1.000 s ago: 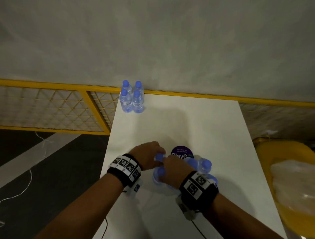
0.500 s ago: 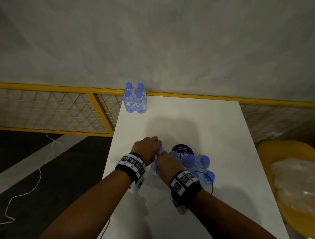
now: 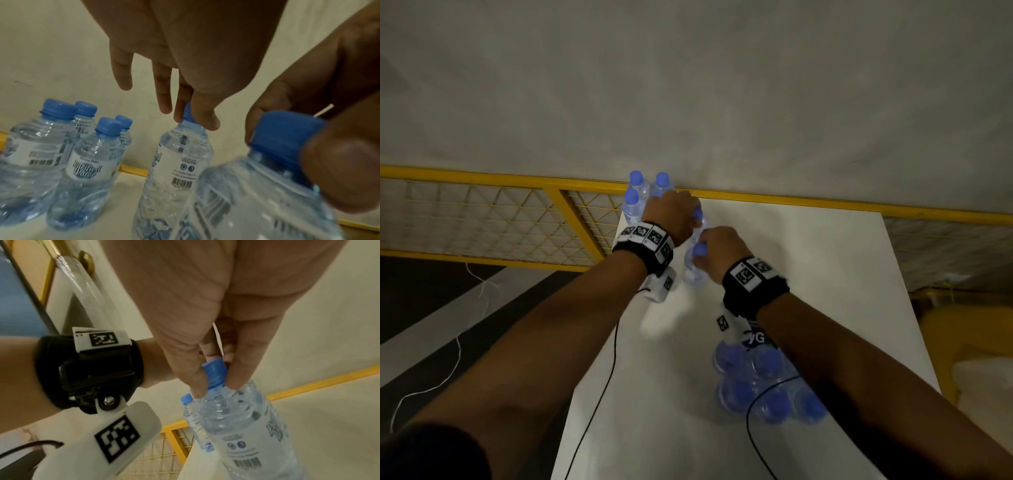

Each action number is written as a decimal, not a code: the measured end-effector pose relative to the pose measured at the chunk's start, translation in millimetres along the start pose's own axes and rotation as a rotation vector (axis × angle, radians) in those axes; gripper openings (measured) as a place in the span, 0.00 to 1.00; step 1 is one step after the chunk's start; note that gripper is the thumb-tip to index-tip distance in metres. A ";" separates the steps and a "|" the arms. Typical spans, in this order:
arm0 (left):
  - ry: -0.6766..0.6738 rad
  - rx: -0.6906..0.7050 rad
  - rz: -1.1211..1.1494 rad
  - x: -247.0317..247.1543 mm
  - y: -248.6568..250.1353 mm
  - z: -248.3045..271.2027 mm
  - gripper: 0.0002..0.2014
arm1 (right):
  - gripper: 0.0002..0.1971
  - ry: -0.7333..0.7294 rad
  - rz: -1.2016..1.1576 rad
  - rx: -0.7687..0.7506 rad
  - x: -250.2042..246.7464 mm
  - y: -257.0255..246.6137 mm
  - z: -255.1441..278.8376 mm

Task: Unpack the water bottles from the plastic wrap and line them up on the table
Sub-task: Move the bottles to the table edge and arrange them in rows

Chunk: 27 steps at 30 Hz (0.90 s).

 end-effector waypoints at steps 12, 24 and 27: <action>-0.055 -0.085 0.064 42.4 -65.8 -123.4 0.15 | 0.07 0.047 -0.011 0.046 10.1 7.1 -145.3; -0.097 -0.044 0.226 55.5 -82.3 -131.0 0.13 | 0.25 0.098 -0.141 -0.117 27.6 -2.5 -187.6; -0.100 -0.041 0.229 54.0 -82.5 -129.1 0.13 | 0.19 0.106 -0.129 -0.112 30.6 -6.2 -187.6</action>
Point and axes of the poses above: each hand's wrist, its own z-axis away from the middle knuckle, its own x-axis out of the palm, y = z × x, the point moved 1 cm from there along -z, towards the middle knuckle, and after that the axes turned 5 degrees about x, right-handed, at the moved point
